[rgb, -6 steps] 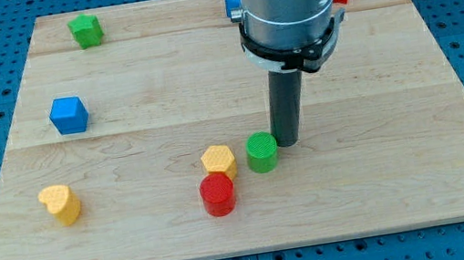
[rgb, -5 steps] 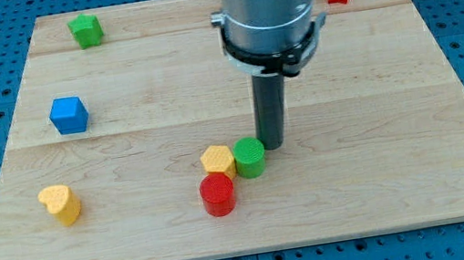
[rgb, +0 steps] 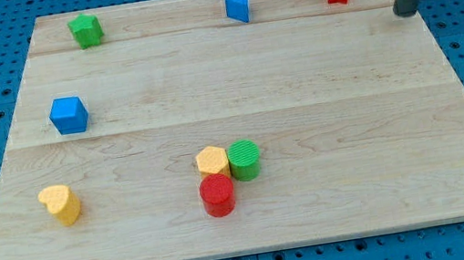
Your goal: Place the red star parallel to the right of the green star
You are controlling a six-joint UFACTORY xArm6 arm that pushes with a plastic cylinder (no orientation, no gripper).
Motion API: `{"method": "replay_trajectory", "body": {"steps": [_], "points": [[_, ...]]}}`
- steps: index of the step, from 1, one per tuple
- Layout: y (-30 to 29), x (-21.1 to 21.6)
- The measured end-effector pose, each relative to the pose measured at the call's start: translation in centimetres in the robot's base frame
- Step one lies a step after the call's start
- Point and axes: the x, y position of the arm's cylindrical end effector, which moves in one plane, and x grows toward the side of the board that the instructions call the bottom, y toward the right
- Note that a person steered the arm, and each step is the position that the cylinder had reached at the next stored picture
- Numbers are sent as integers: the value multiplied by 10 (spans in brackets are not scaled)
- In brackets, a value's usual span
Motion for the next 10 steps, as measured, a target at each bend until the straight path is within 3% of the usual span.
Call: {"method": "replay_trajectory", "body": {"steps": [2, 3, 4, 5, 6, 7, 9, 10], "points": [[-62, -59], [-131, -65], [-165, -65], [-97, -65], [-81, -96], [-85, -96], [-221, -89], [-273, -52]]}}
